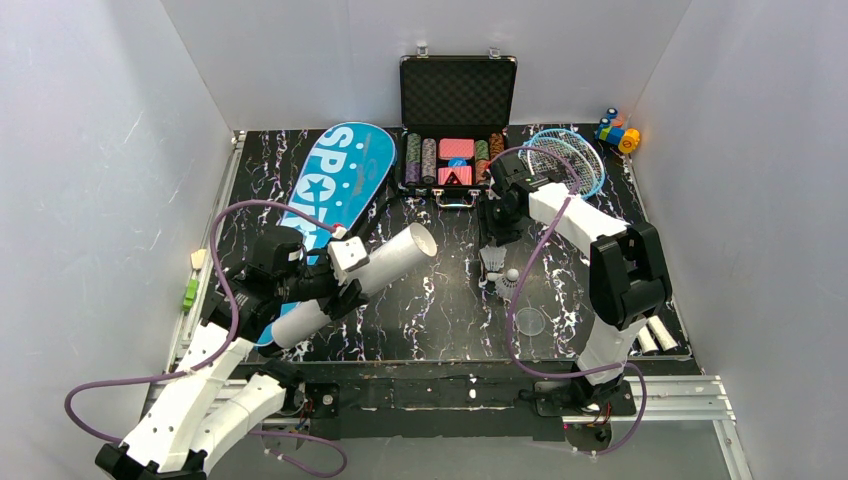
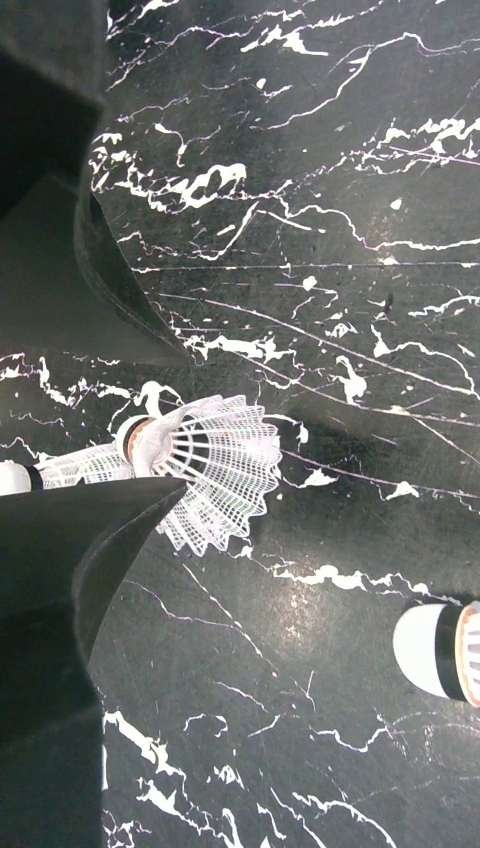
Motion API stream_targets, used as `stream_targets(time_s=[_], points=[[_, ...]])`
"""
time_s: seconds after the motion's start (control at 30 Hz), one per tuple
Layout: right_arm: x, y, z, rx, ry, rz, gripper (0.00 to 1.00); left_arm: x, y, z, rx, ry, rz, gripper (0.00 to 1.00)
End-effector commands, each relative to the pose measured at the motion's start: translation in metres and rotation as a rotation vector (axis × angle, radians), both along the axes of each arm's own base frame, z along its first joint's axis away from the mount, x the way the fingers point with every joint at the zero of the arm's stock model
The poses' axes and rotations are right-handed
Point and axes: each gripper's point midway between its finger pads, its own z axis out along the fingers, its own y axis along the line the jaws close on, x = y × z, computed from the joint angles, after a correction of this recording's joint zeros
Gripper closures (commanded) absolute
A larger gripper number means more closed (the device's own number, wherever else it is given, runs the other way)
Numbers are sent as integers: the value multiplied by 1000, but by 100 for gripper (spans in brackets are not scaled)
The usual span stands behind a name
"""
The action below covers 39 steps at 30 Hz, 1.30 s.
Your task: Pack up the badminton gear
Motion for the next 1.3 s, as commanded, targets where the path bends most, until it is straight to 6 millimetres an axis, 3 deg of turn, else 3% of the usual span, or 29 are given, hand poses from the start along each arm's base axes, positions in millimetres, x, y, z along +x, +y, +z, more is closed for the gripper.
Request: stream_targets(time_s=[0.0, 0.2, 0.5, 0.67, 0.8, 0.9, 0.97, 1.1, 1.27], points=[[0, 6, 5, 41, -15, 31, 50, 1, 1, 19, -18, -63, -2, 72], [-7, 4, 1, 40, 5, 32, 58, 1, 0, 21, -24, -60, -8, 72], [-14, 0, 5, 38, 10, 19, 60, -1, 1, 17, -18, -62, -11, 72], [-19, 2, -2, 36, 50, 39, 67, 0, 1, 16, -16, -64, -12, 72], [-23, 4, -5, 52, 72, 54, 77, 0, 1, 16, -14, -69, -16, 72], [-25, 6, -6, 63, 82, 67, 96, 1, 0, 15, -15, -67, -16, 72], [-25, 8, -3, 73, 82, 66, 99, 1, 0, 15, -15, -67, -18, 72], [-22, 20, 22, 149, 45, 63, 99, 1, -1, 15, -16, -66, -20, 72], [-20, 36, 103, 303, -78, 60, 99, 2, -1, 14, -24, -66, -15, 72]])
